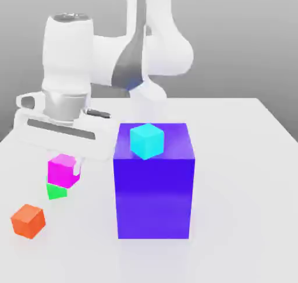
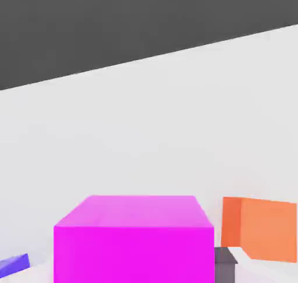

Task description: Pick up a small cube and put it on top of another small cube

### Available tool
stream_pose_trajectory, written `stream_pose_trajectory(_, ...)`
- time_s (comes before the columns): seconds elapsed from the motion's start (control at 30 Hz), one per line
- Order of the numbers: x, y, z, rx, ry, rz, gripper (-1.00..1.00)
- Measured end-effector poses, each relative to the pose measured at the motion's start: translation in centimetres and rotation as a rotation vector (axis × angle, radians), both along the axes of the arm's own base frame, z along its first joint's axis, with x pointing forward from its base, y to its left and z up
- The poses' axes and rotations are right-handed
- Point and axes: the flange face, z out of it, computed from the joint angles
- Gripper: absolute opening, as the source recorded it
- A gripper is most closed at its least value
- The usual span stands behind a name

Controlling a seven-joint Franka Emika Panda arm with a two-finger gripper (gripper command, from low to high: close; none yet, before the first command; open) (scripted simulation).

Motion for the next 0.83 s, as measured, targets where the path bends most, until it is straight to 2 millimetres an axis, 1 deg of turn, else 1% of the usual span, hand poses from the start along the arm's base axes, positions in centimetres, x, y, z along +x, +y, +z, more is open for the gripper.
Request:
stream_pose_trajectory(0.07,-2.6,-2.1,-0.7,0.026,0.017,-0.104,-1.0)
stream_pose_trajectory(0.17,-6.6,-4.6,-2.0,0.069,0.041,-0.257,-1.0)
stream_pose_trajectory(0.23,-9.3,-5.8,-2.8,0.102,0.056,-0.358,-1.0)
stream_pose_trajectory(0.27,-10.4,-6.1,-3.4,0.12,0.067,-0.395,-1.0)
stream_pose_trajectory(0.3,-11.1,-6.0,-4.0,0.137,0.079,-0.412,-1.0)
stream_pose_trajectory(0.37,-11.4,-5.9,-4.8,0.154,0.085,-0.422,-1.0)
stream_pose_trajectory(0.53,-11.1,-6.0,-6.9,0.165,0.081,-0.422,-1.0)
stream_pose_trajectory(0.7,-11.1,-5.9,-9.5,0.162,0.083,-0.42,-1.0)
stream_pose_trajectory(0.77,-11.4,-5.8,-10.7,0.158,0.088,-0.424,-1.0)
stream_pose_trajectory(0.8,-11.5,-5.8,-11.1,0.155,0.09,-0.423,1.0)
stream_pose_trajectory(0.83,-11.5,-5.8,-11.1,0.155,0.09,-0.424,1.0)
